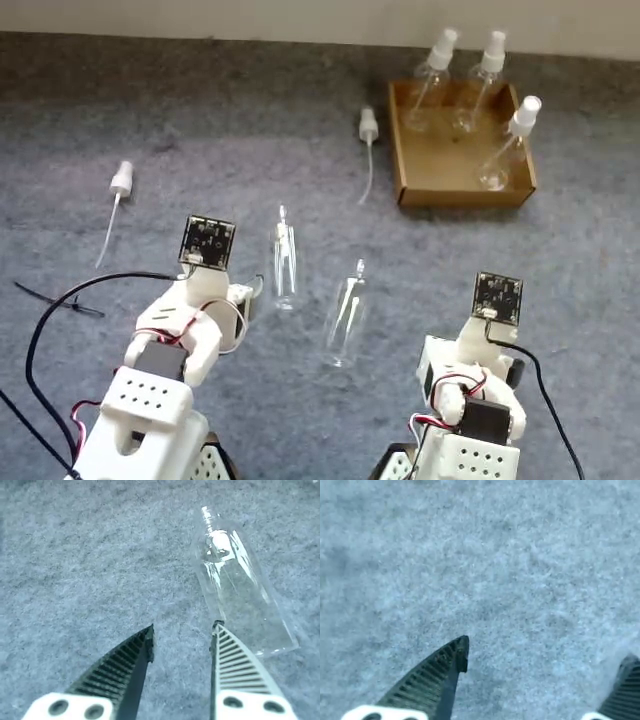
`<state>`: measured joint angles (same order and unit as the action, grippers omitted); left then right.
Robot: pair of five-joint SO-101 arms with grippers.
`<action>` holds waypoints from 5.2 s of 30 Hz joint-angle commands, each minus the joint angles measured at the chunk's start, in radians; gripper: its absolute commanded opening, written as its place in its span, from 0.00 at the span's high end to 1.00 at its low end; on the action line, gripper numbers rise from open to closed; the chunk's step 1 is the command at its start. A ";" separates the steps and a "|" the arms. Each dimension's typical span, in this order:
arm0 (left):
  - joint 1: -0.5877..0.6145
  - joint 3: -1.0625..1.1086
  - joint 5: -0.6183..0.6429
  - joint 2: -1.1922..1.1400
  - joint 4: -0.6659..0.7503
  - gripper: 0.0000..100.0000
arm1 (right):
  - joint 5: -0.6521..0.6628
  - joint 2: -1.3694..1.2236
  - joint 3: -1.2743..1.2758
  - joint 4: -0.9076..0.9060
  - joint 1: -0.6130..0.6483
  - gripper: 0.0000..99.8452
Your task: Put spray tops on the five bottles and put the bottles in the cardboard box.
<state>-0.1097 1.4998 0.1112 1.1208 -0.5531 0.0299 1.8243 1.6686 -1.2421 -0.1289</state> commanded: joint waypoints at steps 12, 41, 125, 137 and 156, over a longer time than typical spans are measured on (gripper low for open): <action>0.130 0.205 0.109 0.562 -0.023 0.82 | 0.011 0.015 0.162 -0.007 0.002 0.59; 0.231 0.197 0.110 0.705 -0.709 0.81 | 0.011 0.015 0.162 -0.007 0.002 0.59; 0.229 0.197 0.112 0.704 -0.793 0.82 | 0.011 0.015 0.162 -0.007 0.002 0.59; 0.229 0.197 0.112 0.704 -0.793 0.82 | 0.011 0.015 0.162 -0.007 0.002 0.59; 0.229 0.197 0.112 0.704 -0.793 0.82 | 0.011 0.015 0.162 -0.007 0.002 0.59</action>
<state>0.1082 1.6732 0.2110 1.8113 -1.3433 0.0299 1.8243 1.6686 -1.2436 -0.1289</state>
